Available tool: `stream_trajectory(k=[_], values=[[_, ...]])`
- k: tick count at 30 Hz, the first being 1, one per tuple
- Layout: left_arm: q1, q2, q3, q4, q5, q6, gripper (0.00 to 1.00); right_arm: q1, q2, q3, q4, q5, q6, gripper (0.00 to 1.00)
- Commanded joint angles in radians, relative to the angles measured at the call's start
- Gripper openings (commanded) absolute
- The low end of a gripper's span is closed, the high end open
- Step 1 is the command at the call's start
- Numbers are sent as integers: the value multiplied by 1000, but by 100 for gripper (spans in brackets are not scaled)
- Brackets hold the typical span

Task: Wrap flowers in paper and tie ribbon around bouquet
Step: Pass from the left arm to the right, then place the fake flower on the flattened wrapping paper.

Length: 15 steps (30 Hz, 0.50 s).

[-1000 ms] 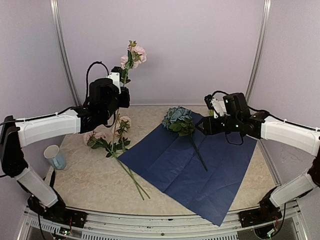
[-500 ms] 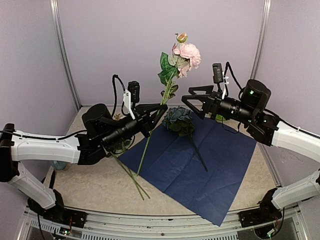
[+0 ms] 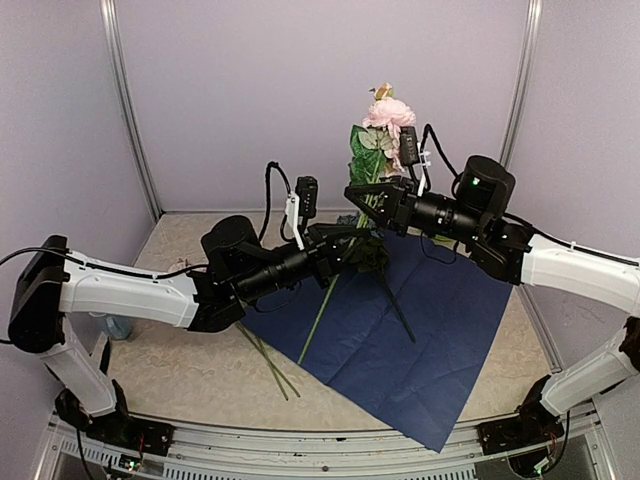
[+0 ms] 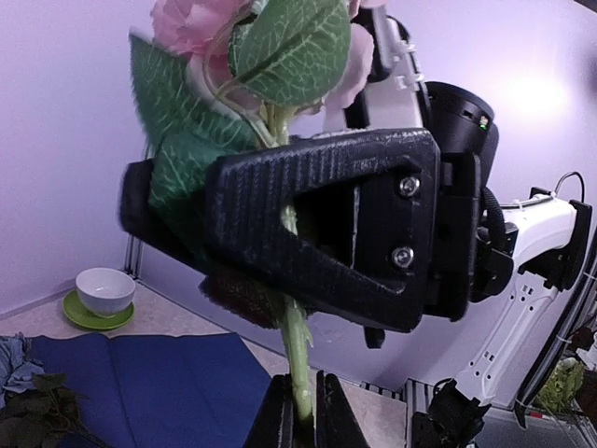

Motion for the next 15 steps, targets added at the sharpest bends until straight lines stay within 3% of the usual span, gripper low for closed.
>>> stream_trajectory(k=[1,2,3,4,5,7,12,15], values=[[-14,3,20,24,35,5,1,5,-30,21,-53,135,2,0],[-12,4,19,9,31,10,25,2,-41,25,-92,177,-5,0],[-12,2,19,-14,23,19,58,-1,-50,36,-143,219,-15,0],[-13,-2,16,-37,8,30,80,-8,-58,49,-199,256,-26,0],[-12,-9,9,-60,-11,42,91,-19,-62,64,-271,286,-44,0],[-10,-36,-15,-103,-59,74,99,-57,-61,111,-433,326,-84,0],[12,-97,-32,-282,-275,136,99,-234,80,320,-949,377,-185,0],[40,-107,-16,-407,-355,136,99,-294,192,407,-1138,411,-249,0]])
